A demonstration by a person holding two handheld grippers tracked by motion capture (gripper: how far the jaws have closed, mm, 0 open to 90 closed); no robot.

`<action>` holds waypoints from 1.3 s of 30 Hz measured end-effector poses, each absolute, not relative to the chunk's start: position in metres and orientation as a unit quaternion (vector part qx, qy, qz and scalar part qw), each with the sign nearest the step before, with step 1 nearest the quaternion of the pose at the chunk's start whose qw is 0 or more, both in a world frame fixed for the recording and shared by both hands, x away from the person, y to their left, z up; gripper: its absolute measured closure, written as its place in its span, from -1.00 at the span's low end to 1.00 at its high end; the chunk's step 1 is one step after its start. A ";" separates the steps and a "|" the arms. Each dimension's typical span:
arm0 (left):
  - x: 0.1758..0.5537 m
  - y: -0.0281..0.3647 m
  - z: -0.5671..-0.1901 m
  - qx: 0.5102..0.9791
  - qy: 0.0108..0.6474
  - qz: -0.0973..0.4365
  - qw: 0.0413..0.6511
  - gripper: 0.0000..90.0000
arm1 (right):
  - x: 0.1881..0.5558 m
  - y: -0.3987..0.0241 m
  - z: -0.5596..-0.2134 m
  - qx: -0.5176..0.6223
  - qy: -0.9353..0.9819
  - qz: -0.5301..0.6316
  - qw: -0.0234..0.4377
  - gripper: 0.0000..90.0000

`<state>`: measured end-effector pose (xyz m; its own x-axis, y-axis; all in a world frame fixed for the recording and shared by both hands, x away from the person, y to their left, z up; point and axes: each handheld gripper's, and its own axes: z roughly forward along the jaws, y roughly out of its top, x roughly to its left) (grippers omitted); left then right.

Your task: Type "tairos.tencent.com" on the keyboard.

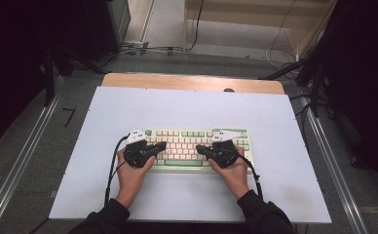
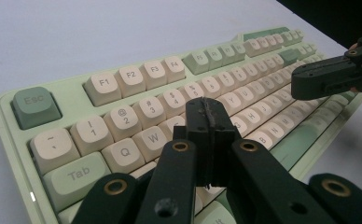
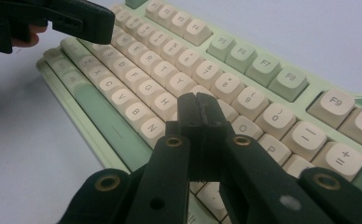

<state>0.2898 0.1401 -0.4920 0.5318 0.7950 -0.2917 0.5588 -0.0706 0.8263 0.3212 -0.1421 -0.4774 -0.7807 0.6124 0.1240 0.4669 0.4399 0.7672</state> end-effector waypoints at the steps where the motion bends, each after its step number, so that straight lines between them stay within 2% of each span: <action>1: 0.290 0.140 -0.492 0.722 0.470 0.119 0.495 1.00 | 0.321 -0.142 -0.478 0.319 0.845 0.421 0.085 0.96; 26: 0.289 0.141 -0.492 0.722 0.469 0.119 0.495 1.00 | 0.315 -0.129 -0.491 0.304 0.862 0.398 0.078 0.96; 39: 0.286 0.142 -0.489 0.718 0.467 0.120 0.501 1.00 | 0.315 -0.155 -0.474 0.324 0.837 0.434 0.083 0.95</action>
<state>0.2864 0.1420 -0.4888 0.5346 0.7916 -0.2961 0.5514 -0.0611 0.8320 0.3145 -0.1552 -0.4738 -0.7769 0.6133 0.1427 0.4699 0.4139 0.7797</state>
